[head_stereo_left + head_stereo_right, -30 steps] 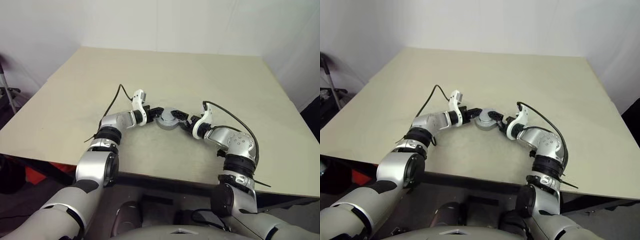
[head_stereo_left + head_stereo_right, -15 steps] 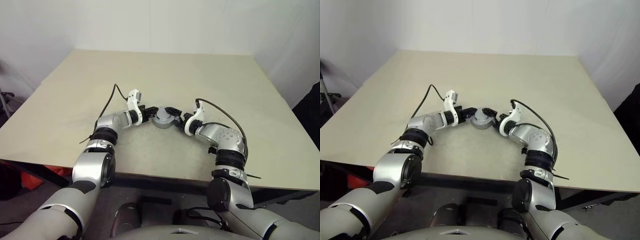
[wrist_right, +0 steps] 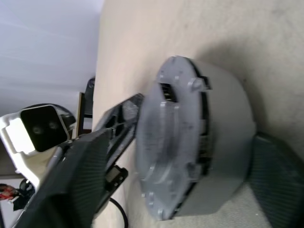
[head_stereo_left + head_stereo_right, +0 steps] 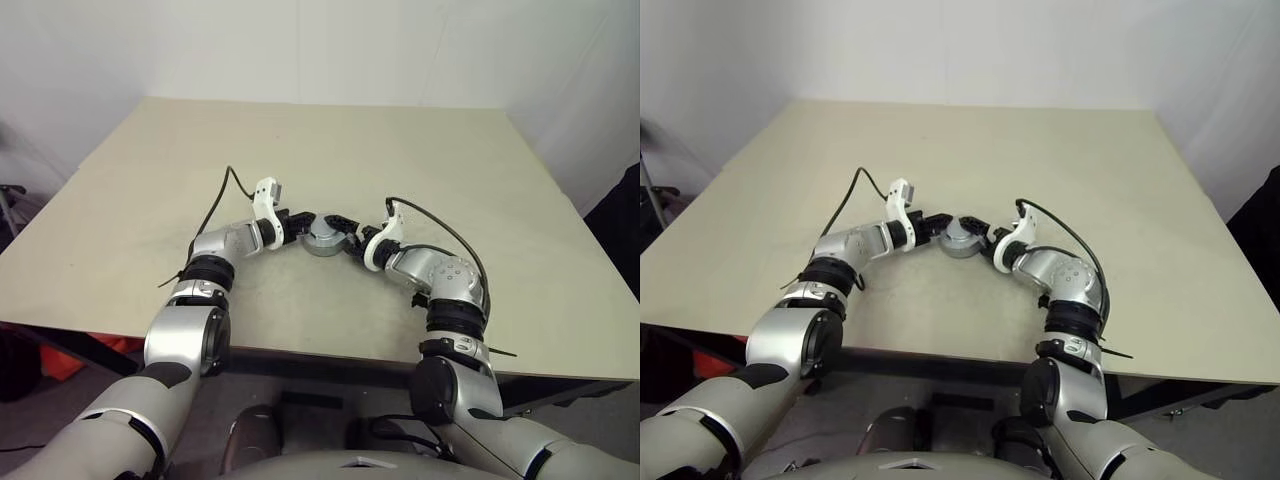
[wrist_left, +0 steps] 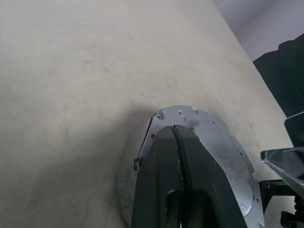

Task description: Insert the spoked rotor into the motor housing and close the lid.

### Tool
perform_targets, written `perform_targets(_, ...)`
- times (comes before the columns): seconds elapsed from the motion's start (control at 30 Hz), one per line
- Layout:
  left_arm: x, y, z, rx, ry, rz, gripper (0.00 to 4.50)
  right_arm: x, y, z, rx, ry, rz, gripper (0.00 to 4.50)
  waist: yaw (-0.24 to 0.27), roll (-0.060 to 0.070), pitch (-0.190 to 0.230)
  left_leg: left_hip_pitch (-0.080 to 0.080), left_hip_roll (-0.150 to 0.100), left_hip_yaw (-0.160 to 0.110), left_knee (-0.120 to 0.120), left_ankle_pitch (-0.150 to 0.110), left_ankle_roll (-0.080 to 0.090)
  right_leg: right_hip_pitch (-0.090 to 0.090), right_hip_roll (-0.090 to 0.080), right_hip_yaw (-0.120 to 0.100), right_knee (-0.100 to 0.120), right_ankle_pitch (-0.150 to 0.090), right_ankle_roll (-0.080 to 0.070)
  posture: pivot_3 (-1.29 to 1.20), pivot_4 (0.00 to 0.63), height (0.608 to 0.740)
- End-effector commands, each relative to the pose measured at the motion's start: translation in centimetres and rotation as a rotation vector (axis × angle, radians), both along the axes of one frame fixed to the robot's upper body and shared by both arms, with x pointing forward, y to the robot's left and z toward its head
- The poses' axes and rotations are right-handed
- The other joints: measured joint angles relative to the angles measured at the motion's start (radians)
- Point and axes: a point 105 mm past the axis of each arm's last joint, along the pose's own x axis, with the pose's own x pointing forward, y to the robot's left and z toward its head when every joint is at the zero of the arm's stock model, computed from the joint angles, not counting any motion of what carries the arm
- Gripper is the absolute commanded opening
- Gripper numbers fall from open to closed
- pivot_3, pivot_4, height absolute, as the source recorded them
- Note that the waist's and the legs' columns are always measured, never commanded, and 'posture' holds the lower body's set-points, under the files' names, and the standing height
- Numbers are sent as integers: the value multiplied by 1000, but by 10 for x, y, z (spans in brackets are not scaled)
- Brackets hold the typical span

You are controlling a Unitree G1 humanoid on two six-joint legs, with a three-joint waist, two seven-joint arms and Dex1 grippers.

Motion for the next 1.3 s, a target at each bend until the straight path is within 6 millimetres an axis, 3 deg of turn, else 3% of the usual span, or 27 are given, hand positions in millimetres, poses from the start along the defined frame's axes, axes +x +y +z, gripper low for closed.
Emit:
perform_targets(0.03, -4, -8, -4, 15, 12, -28, 0, -4, 40, 15, 48, -34, 123, 2952, 0, 0, 0, -1, 0, 0, 0, 0, 0, 0, 0, 0, 0, 0, 0, 0, 0, 740)
perform_targets(0.13, -4, -7, -5, 16, 9, -27, 0, -4, 41, 20, 52, -60, 133, 2241, 1, 0, 0, 0, 0, 0, 0, 0, 0, 0, 0, 0, 0, 0, 0, 0, 0, 740)
perform_targets(0.37, -1, -3, -1, -16, -4, -2, 0, 0, 33, 24, 58, -69, 106, 2220, 1, 0, 0, 0, 0, 0, 0, 0, 0, 0, 0, 0, 0, 0, 0, 0, 0, 740)
perform_targets(0.5, 8, 14, 13, -123, -17, 85, 0, 7, 20, 31, 127, -57, 38, 2220, 1, 0, 0, -1, 0, 0, 0, 0, 0, -1, 0, 0, 0, 0, 0, 0, 0, 740)
perform_targets(0.8, 18, 72, 38, -460, 6, 292, 0, 22, -3, 66, 299, -108, -67, 2220, 8, 0, 1, -24, -1, 0, 10, -2, 9, -22, -1, -1, 11, 3, 3, 0, 0, 740)
perform_targets(0.93, 10, 79, 45, -562, 0, 256, 0, 26, -3, 91, 377, -156, -72, 2220, 13, 0, 1, -32, 0, 0, 13, -2, 11, -30, -2, -2, 13, 3, 3, 0, 0, 740)
perform_targets(1.03, -2, 76, 57, -688, -2, 174, 567, 29, 0, 109, 411, -188, -62, 2220, 13, 0, 1, -37, 0, 0, 16, -3, 11, -33, -2, -2, 15, 3, 3, 0, 0, 740)
perform_targets(1.2, -19, 61, 67, -809, 44, 57, 2321, 27, 8, 127, 427, -217, -18, 2220, 18, 0, 1, -36, 2, 0, 18, -3, 9, -32, -2, -4, 16, 3, 2, 0, 0, 740)
perform_targets(1.3, -27, 53, 73, -904, 103, -10, 3299, 25, 11, 128, 421, -216, -4, 2220, 29, 0, 1, -36, 2, 0, 19, -3, 9, -32, -2, -4, 16, 4, 2, 0, 0, 740)
